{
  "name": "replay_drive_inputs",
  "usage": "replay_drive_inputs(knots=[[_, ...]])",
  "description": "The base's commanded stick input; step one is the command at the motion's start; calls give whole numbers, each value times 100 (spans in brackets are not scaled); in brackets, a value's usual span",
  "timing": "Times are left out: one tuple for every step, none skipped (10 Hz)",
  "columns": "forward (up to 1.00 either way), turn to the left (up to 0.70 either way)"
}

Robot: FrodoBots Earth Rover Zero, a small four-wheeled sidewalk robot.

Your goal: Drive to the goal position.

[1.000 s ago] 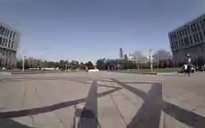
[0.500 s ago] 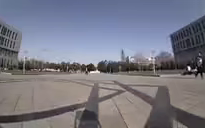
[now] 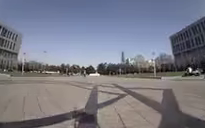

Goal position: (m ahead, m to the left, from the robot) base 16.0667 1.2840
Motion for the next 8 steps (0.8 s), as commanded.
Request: replay_drive_inputs(knots=[[100,3],[100,3],[100,3],[100,3],[100,3],[100,3],[100,3],[100,3]])
